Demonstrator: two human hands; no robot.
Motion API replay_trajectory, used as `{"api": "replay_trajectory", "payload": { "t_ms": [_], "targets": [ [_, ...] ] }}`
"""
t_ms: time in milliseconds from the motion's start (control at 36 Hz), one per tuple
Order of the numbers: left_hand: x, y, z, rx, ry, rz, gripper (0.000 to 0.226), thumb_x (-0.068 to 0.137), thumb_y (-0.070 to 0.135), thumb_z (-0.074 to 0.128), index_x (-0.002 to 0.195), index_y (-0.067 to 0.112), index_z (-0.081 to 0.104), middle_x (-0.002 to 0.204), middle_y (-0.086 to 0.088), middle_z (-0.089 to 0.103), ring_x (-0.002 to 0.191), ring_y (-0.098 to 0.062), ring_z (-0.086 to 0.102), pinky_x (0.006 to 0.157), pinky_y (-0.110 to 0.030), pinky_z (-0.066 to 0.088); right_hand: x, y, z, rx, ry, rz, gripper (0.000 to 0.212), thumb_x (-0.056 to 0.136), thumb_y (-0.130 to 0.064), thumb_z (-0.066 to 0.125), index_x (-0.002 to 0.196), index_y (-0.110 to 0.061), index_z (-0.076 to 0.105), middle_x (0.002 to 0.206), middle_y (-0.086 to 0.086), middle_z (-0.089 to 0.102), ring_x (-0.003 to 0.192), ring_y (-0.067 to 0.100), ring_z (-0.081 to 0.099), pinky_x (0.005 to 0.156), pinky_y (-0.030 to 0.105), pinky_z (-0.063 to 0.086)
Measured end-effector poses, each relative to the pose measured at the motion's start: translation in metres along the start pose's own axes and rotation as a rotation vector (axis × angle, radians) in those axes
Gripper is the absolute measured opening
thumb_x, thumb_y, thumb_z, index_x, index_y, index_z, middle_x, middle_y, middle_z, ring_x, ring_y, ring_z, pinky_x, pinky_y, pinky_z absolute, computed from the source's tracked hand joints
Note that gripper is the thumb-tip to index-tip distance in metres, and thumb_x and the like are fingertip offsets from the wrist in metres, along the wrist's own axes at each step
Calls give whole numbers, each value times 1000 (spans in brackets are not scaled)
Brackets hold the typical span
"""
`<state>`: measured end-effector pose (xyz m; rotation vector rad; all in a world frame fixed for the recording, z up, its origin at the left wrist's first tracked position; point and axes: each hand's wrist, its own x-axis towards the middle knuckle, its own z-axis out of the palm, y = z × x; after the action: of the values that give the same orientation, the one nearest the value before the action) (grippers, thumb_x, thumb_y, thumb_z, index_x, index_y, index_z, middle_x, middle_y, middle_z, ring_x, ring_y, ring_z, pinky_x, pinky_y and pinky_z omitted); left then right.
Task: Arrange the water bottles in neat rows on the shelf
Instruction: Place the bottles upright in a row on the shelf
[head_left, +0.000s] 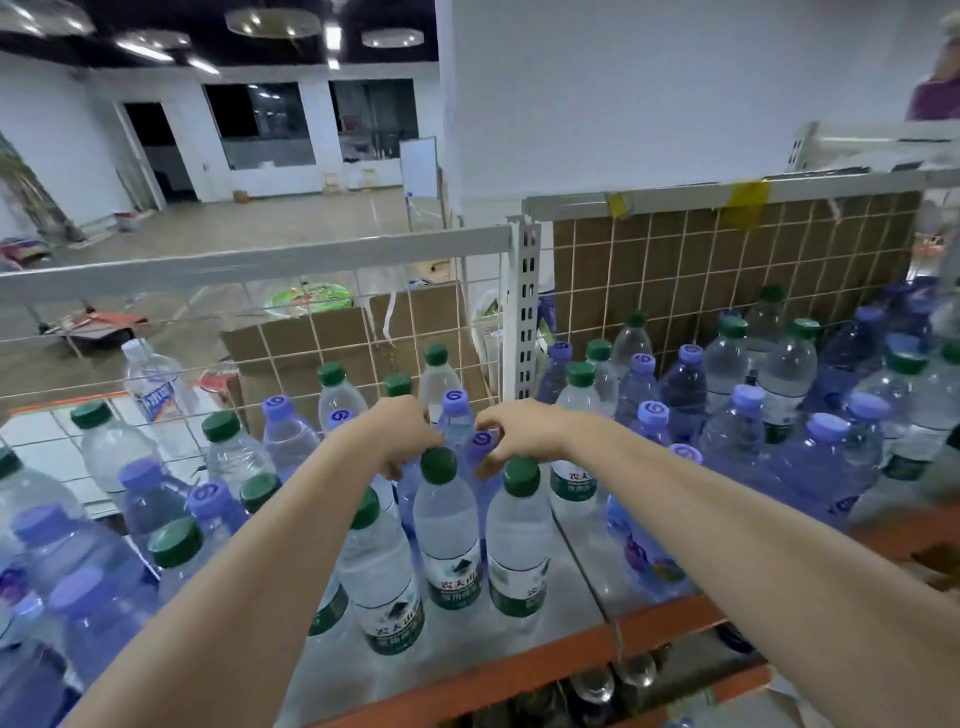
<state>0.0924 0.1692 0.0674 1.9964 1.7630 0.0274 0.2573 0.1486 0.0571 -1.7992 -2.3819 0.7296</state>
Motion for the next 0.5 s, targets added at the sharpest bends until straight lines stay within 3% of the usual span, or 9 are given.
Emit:
{"api": "replay_trajectory", "payload": {
  "t_ms": [83,194,333,417,500],
  "targets": [
    [5,-1,4,-8,-19,1,15,92,17,55,91,2,52,72,-12,54,44,-20,54,39,-25,49,1,0,5,34,38,-29,31,78,-30,77,91,-8,59,92,8,56,84,21,51,69,33,42],
    [10,-1,8,30,59,35,17,90,14,54,75,7,49,66,-8,52,49,-18,51,43,-25,46,2,4,7,61,122,-40,36,78,-29,78,101,-5,63,97,9,60,85,20,52,68,30,39],
    [8,0,6,-14,96,40,14,86,16,61,92,4,59,69,-7,53,49,-16,47,37,-22,39,-7,15,2,203,217,-5,23,78,-28,77,88,-16,60,87,3,58,78,17,51,61,25,37],
    [6,5,0,-8,179,99,20,81,20,64,97,7,64,79,-7,61,60,-17,52,47,-24,43,-19,15,-11,272,311,-8,26,80,-26,77,74,-18,53,68,-5,49,61,8,43,54,22,32],
    [2,16,-9,-61,267,147,7,80,22,64,82,17,60,80,-4,62,65,-16,53,55,-27,42,-34,14,-26,338,441,-26,27,79,-27,78,83,-8,60,68,-2,53,61,10,45,57,25,34]
  ]
}}
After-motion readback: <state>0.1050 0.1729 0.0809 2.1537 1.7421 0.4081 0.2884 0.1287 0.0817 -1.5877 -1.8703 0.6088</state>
